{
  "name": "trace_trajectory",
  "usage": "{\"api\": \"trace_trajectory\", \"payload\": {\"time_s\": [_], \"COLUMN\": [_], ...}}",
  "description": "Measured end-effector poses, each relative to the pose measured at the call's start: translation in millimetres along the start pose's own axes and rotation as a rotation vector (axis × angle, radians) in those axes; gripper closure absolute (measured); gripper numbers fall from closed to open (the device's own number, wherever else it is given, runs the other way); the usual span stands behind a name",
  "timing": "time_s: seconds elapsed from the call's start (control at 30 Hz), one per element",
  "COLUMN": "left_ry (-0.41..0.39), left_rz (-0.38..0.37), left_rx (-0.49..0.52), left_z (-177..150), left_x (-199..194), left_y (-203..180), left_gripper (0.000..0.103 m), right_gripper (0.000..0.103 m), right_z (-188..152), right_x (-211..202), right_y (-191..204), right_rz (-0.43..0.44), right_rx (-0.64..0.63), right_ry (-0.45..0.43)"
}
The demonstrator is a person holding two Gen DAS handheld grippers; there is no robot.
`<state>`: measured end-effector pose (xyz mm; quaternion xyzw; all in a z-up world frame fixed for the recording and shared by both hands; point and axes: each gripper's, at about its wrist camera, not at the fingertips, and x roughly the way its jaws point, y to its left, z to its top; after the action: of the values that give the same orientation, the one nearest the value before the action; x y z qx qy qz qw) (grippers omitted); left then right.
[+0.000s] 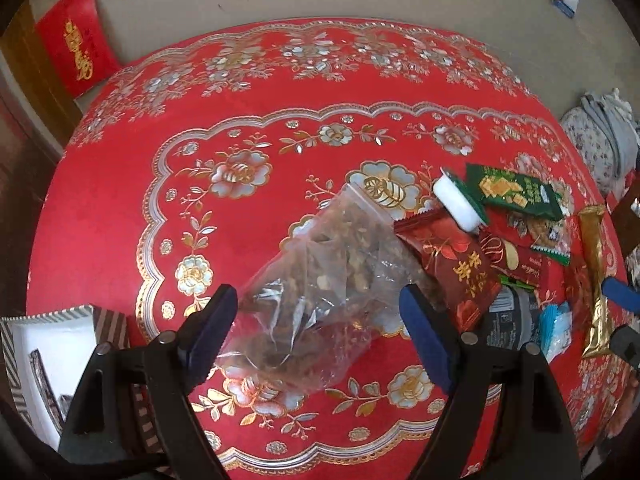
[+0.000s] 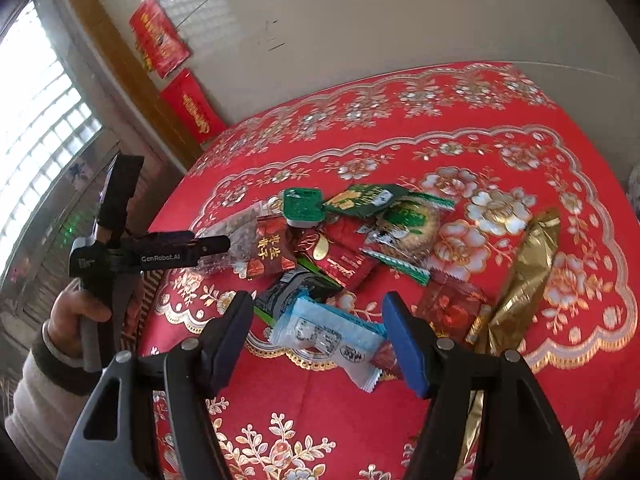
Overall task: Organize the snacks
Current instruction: 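Grasp the clear bag of nuts with the left tool while the right tool grasps the blue-and-white packet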
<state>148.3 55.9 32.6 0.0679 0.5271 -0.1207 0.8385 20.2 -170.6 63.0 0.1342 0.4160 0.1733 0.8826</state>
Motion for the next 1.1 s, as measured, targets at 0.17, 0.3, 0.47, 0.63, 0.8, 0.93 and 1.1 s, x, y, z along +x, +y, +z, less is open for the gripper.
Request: {"api": "trace_trajectory", "payload": {"time_s": [0.17,0.3,0.47,0.63,0.8,0.93,1.1], "left_ry": [0.017,0.010,0.023,0.035,0.049,0.045,0.045], "left_rz": [0.012,-0.008,-0.012,0.014,0.023,0.020,0.017], "left_rx": [0.033,0.052,0.110,0.102,0.130,0.113,0.065], "left_z": [2,1,-4,-4,-5,-6,-4], "left_x": [5,0,-3,7,17,20,22], "left_y": [-2,-3,-6,-1,-6,-4,-2], "left_gripper": [0.020,0.020,0.020,0.020,0.020,0.020,0.020], "right_gripper": [0.034,0.034,0.033,0.031,0.031,0.031,0.031], "right_z": [5,6,8,14,10,1,-10], "right_x": [7,7,13,25,36,39,44], "right_y": [-3,-5,5,16,14,11,15], "right_rz": [0.009,0.021,0.026,0.001,0.018,0.049,0.034], "right_rx": [0.007,0.025,-0.037,-0.170,-0.267,-0.319,-0.424], "right_ry": [0.017,0.009,0.029,0.067,0.139,0.167,0.210]}}
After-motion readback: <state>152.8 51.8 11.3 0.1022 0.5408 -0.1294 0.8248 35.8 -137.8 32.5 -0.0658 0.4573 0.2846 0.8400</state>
